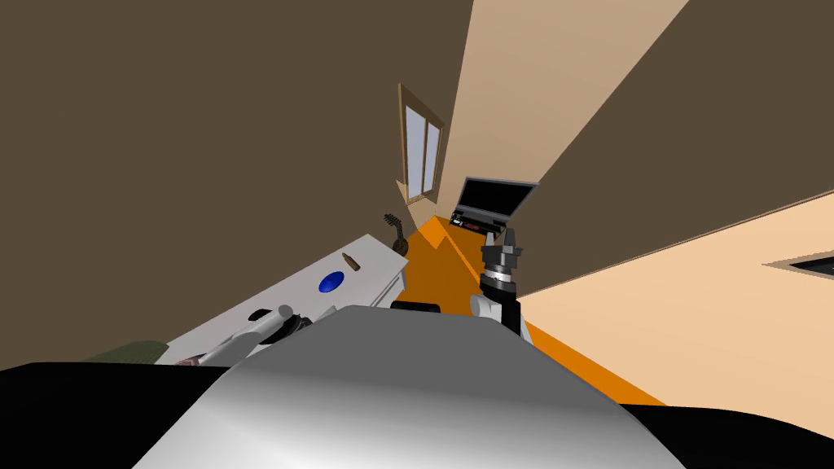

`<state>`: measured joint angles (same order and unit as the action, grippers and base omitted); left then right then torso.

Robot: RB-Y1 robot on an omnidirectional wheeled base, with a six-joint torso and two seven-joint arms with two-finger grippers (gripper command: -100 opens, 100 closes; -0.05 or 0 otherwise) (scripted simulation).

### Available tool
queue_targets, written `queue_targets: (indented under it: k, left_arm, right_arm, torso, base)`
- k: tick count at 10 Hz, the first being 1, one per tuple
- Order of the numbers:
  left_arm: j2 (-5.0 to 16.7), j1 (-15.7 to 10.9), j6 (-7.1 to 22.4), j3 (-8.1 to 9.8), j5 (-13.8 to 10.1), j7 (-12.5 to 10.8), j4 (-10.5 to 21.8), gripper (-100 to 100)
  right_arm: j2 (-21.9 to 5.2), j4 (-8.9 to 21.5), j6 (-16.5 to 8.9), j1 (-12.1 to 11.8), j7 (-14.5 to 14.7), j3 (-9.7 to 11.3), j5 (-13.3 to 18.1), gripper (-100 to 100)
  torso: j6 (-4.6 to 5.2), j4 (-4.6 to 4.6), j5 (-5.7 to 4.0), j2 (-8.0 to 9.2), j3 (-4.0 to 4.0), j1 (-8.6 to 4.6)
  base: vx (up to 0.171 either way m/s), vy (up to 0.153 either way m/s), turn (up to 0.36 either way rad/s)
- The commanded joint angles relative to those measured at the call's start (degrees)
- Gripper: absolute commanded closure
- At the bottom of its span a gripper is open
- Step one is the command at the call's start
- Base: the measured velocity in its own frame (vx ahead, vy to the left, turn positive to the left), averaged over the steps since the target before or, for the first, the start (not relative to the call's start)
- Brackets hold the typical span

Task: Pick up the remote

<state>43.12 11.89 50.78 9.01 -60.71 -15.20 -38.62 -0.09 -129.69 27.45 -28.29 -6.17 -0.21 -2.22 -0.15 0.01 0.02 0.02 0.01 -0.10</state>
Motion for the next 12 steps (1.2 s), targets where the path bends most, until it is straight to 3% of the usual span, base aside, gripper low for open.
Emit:
queue_targets:
  k: [1, 3, 4, 5, 6, 8, 9, 12]
  left_arm:
    - [0.0, 0.0, 0.0, 0.0, 0.0, 0.0, 0.0, 100]
    - [0.0, 0.0, 0.01, 0.02, -0.02, -0.02, 0.01, 100]
    - [0.0, 0.0, 0.0, 0.03, -0.02, -0.04, 0.01, 0]
    - [1.33, 1.76, -0.48, -1.88, -2.25, -2.91, -2.02, 100]
    - [1.33, 1.76, -0.48, -1.88, -2.25, -3.03, -2.02, 100]
    - [3.09, 3.86, -1.18, -4.33, -5.09, -6.42, -4.41, 100]
    - [3.09, 3.86, -1.18, -4.33, -5.09, -6.7, -4.41, 100]
    - [5.73, 7.03, -2.23, -7.99, -9.35, -12.01, -7.98, 100]
  right_arm:
    - [0.0, 0.0, 0.0, 0.0, 0.0, 0.0, 0.0, 0]
    - [0.0, 0.0, 0.0, 0.0, 0.0, 0.0, 0.0, 0]
    - [0.0, 0.0, 0.0, 0.0, 0.0, 0.0, 0.0, 0]
    - [0.0, 0.0, 0.0, 0.0, 0.0, 0.0, 0.0, 0]
    - [-0.01, 0.0, 0.0, 0.01, 0.0, 0.0, 0.0, 0]
    - [-0.01, 0.0, 0.0, 0.01, 0.0, 0.0, 0.0, 0]
    - [-0.01, 0.0, 0.0, 0.01, 0.0, 0.0, 0.0, 0]
    - [0.0, 0.0, 0.0, 0.01, 0.0, 0.0, 0.0, 0]
  torso:
    - [0.0, 0.0, 0.0, 0.0, 0.0, 0.0]
    - [0.02, 0.0, 0.0, 0.01, 0.0, 0.02]
    - [0.02, 0.0, 0.0, 0.01, 0.0, 0.02]
    - [0.02, 0.0, 0.0, 0.01, 0.0, 0.01]
    - [0.12, 0.03, -0.02, 0.05, 0.03, 0.19]
    - [0.05, 0.03, -0.02, 0.14, 0.08, 0.16]
    - [0.06, 0.04, -0.03, 0.18, 0.1, 0.19]
    - [0.07, 0.07, -0.04, 0.27, 0.16, -0.01]
  base:
    - [0.0, 0.0, 0.0]
    - [0.0, 0.0, 0.0]
    - [0.0, 0.0, 0.0]
    - [-0.019, 0.055, -0.219]
    - [-0.051, 0.054, -0.173]
    - [-0.045, 0.048, -0.147]
    - [-0.05, 0.039, -0.084]
    - [-0.075, 0.003, -0.185]
